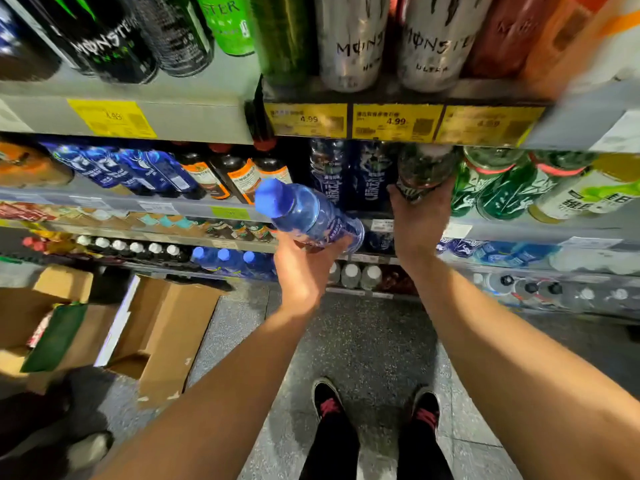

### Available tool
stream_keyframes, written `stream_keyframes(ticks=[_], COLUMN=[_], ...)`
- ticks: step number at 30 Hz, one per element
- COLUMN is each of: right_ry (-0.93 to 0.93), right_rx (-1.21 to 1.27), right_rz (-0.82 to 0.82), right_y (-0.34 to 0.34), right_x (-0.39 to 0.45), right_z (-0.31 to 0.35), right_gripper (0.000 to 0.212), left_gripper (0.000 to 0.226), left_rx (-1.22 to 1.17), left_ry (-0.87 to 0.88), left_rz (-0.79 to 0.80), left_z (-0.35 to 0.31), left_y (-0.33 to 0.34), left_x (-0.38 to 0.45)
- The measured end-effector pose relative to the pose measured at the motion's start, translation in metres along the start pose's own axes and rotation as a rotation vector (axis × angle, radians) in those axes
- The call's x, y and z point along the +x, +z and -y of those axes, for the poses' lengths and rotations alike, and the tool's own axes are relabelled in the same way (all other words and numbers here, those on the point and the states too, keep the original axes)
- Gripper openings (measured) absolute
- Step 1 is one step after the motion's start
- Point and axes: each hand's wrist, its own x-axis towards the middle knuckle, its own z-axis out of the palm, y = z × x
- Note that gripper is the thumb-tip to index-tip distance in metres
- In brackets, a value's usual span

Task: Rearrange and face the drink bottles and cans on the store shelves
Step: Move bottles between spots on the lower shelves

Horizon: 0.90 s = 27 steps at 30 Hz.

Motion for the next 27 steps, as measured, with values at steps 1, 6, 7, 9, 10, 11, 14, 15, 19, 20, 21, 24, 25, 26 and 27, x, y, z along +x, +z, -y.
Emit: stream_keyframes(ticks=[1, 6, 7, 9, 10, 11, 14, 15, 19, 20, 21, 24, 25, 26, 27], right_ry=[0.019, 0.111, 0.114, 0.123, 0.166, 0.224, 0.307, 0.286, 0.218, 0.212, 0.196, 0.131, 0.105, 0.07, 0.045], right_rx=[0.05, 0.264, 0.276, 0.273, 0.296, 0.334, 0.393, 0.4, 0.437, 0.444, 0.445, 0.366, 0.332, 0.285, 0.244], right_rz=[-0.013, -0.009, -0.019, -0.043, -0.041, -0.024, 0.031, 0.019, -0.038, -0.052, -0.062, -0.001, 0.031, 0.052, 0.063], right_y=[-0.002, -0.022, -0.028, -0.043, -0.052, -0.061, -0.084, -0.092, -0.115, -0.119, -0.123, -0.136, -0.14, -0.144, -0.149], right_x=[-0.005, -0.026, -0.028, -0.032, -0.033, -0.035, -0.036, -0.036, -0.033, -0.032, -0.031, -0.024, -0.022, -0.02, -0.018], right_z=[-0.004, -0.017, -0.012, -0.006, -0.008, -0.009, -0.024, -0.024, -0.027, -0.029, -0.03, -0.036, -0.039, -0.042, -0.046], right_gripper=[0.089, 0.068, 0.06, 0.053, 0.054, 0.056, 0.058, 0.059, 0.06, 0.062, 0.062, 0.052, 0.048, 0.045, 0.041], left_gripper=[0.054, 0.059, 0.059, 0.063, 0.064, 0.064, 0.065, 0.067, 0.067, 0.064, 0.063, 0.058, 0.056, 0.055, 0.052], left_rx=[0.005, -0.09, -0.085, -0.07, -0.086, -0.093, -0.07, -0.064, -0.016, -0.022, -0.032, -0.052, -0.017, 0.011, 0.029], left_ry=[0.009, 0.011, 0.031, 0.05, 0.046, 0.053, 0.08, 0.081, 0.141, 0.152, 0.178, 0.218, 0.199, 0.187, 0.181], left_rz=[0.02, 0.032, 0.034, 0.05, 0.06, 0.061, 0.055, 0.047, 0.021, 0.018, 0.016, 0.0, -0.023, -0.059, -0.096], left_z=[0.001, -0.01, -0.012, -0.017, -0.021, -0.024, -0.031, -0.035, -0.044, -0.047, -0.05, -0.052, -0.052, -0.054, -0.055], left_y=[0.001, 0.023, 0.03, 0.045, 0.052, 0.059, 0.081, 0.088, 0.117, 0.124, 0.13, 0.148, 0.153, 0.156, 0.16], left_x=[0.001, -0.002, -0.002, -0.002, -0.003, -0.004, -0.001, -0.001, -0.001, -0.003, -0.005, -0.006, -0.005, -0.004, -0.002])
